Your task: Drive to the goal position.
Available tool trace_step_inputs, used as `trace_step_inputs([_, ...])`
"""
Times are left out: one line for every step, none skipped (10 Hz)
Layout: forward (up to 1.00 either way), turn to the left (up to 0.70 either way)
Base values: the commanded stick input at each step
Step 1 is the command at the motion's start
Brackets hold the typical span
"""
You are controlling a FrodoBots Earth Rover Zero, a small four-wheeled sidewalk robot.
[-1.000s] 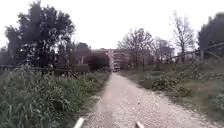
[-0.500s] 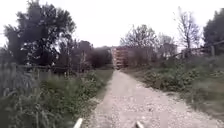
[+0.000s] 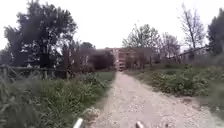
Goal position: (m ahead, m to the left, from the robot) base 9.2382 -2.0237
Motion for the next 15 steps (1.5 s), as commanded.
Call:
trace_step_inputs([0.70,0.00])
trace_step_inputs([0.70,0.00])
trace_step_inputs([0.70,0.00])
trace_step_inputs([0.70,0.00])
trace_step_inputs([0.70,0.00])
trace_step_inputs([0.70,0.00])
trace_step_inputs([0.70,0.00])
trace_step_inputs([0.70,0.00])
trace_step_inputs([0.70,0.00])
trace_step_inputs([0.70,0.00])
trace_step_inputs([0.70,0.00])
trace_step_inputs([0.70,0.00])
trace_step_inputs([0.70,0.00])
trace_step_inputs([0.70,0.00])
trace_step_inputs([0.70,0.00])
